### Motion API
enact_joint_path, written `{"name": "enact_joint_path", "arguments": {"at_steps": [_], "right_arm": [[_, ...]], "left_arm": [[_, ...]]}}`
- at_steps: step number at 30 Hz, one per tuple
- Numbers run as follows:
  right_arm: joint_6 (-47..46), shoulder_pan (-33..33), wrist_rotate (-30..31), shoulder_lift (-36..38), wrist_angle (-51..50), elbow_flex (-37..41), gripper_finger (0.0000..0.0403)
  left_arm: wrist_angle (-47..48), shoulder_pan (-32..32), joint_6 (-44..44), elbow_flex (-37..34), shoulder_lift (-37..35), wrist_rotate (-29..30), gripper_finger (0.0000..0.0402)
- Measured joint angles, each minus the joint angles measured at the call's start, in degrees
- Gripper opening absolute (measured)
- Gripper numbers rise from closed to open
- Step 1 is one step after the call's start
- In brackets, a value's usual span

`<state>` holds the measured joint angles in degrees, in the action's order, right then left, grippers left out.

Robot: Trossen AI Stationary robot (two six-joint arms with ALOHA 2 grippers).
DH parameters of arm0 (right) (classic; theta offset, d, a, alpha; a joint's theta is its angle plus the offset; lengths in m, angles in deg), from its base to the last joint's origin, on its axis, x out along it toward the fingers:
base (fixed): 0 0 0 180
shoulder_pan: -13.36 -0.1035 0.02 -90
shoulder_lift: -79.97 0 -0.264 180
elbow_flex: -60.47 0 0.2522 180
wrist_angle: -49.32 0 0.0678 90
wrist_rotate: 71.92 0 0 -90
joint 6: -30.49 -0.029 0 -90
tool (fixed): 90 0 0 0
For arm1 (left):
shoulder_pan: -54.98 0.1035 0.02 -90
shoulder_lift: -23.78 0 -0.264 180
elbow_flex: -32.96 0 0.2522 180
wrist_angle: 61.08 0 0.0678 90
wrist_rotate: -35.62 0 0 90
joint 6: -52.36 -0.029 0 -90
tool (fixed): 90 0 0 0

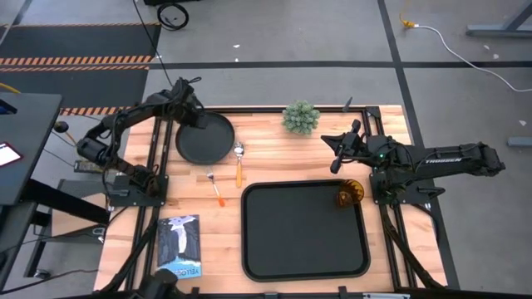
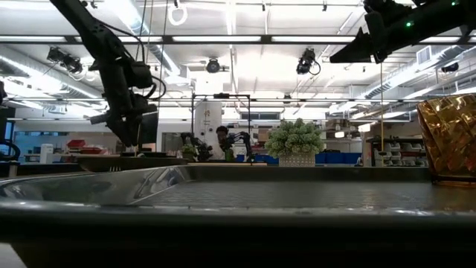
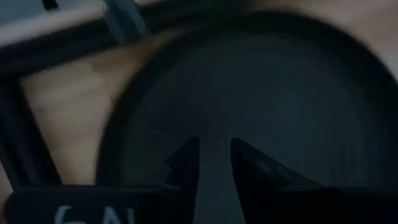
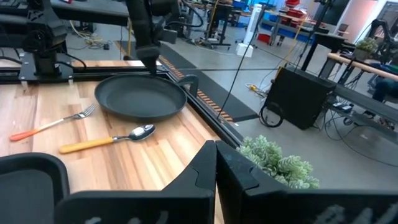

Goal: Pick and place plate/cup/fork/spoon on tray
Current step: Put the black plate on the black serving tray to the bottom left of the brown glass cup

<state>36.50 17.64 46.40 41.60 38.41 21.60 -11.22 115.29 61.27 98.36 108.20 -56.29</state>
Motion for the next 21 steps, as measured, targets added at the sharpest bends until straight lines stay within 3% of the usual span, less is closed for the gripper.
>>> {"name": "enact_joint_path", "arguments": {"at_steps": [12,19,21], "right_arm": [[-1.52,0.0,-0.02,0.0,-0.05,0.0,0.0009],[-1.58,-0.02,-1.81,0.0,-0.02,0.0,0.0009],[-1.58,-0.02,-2.54,0.0,-0.02,0.0,0.0009]], "left_arm": [[19.97,-12.31,4.15,0.08,-0.43,2.98,0.01],[21.54,-16.8,9.89,0.08,-0.43,16.26,0.0096],[19.81,-15.8,10.0,0.08,-0.43,17.17,0.0091]]}}
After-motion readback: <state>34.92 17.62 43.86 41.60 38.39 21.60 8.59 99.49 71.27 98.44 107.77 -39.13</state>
